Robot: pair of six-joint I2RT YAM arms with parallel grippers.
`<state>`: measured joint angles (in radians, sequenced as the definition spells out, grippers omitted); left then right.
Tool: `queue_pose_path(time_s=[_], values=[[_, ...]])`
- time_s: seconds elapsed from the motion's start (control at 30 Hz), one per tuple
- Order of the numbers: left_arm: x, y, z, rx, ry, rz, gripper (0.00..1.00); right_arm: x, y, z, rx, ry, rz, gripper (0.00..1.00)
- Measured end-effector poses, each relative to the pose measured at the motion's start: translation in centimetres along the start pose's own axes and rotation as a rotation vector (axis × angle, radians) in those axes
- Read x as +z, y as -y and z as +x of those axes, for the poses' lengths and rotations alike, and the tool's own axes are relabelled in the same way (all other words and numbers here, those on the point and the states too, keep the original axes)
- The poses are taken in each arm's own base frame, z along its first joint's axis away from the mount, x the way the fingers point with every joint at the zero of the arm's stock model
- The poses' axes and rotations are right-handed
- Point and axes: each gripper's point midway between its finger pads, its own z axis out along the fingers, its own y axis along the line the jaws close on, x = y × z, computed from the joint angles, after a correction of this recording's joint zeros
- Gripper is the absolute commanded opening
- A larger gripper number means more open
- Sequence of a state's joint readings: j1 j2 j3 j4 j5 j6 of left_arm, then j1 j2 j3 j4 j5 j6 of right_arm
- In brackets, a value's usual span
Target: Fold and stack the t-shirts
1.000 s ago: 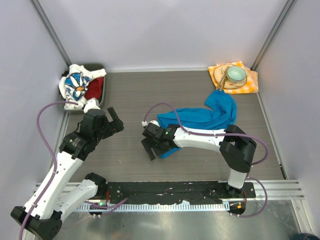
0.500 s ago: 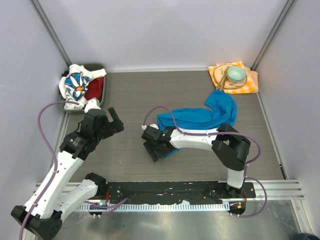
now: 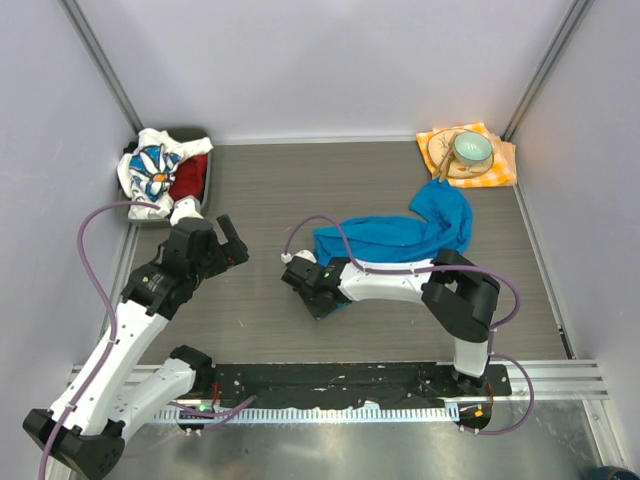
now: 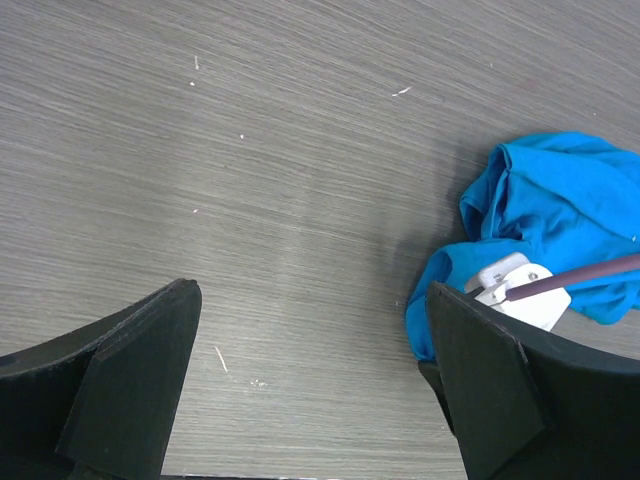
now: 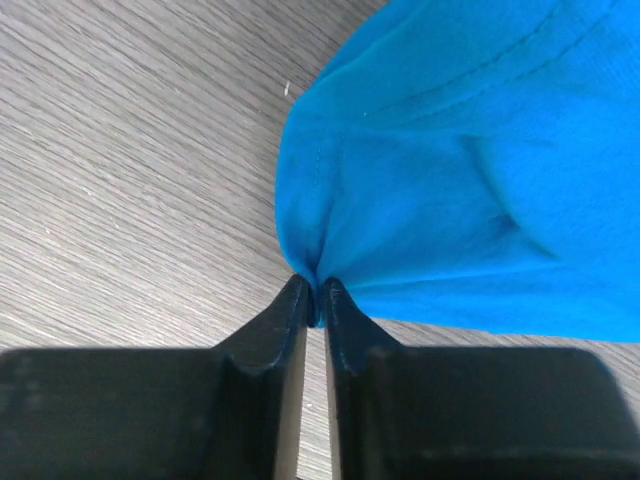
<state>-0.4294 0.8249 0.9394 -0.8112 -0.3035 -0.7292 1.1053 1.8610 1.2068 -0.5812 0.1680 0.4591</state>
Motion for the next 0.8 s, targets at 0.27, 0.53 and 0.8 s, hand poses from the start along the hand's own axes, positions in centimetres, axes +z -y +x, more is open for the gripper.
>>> queue_pose_path(time_s=[0.27,0.53,0.8], values=[[0.1,-0.1,0.2,0.001,-0.004,-0.003,1.0,-0.6,1.3,0.0,-0.011,0.002,0.078,0.01],[0.2,1.3,0.8,-0.029,-0.035,0.07,1.0,-13.6,5.6,-8.8,0.059,0.294,0.234,0.01],[2.1,2.4,5.6,-0.094,-0.173,0.163,1.0,-31.2,19.3,-12.1,0.436,0.685,0.423,0.01]])
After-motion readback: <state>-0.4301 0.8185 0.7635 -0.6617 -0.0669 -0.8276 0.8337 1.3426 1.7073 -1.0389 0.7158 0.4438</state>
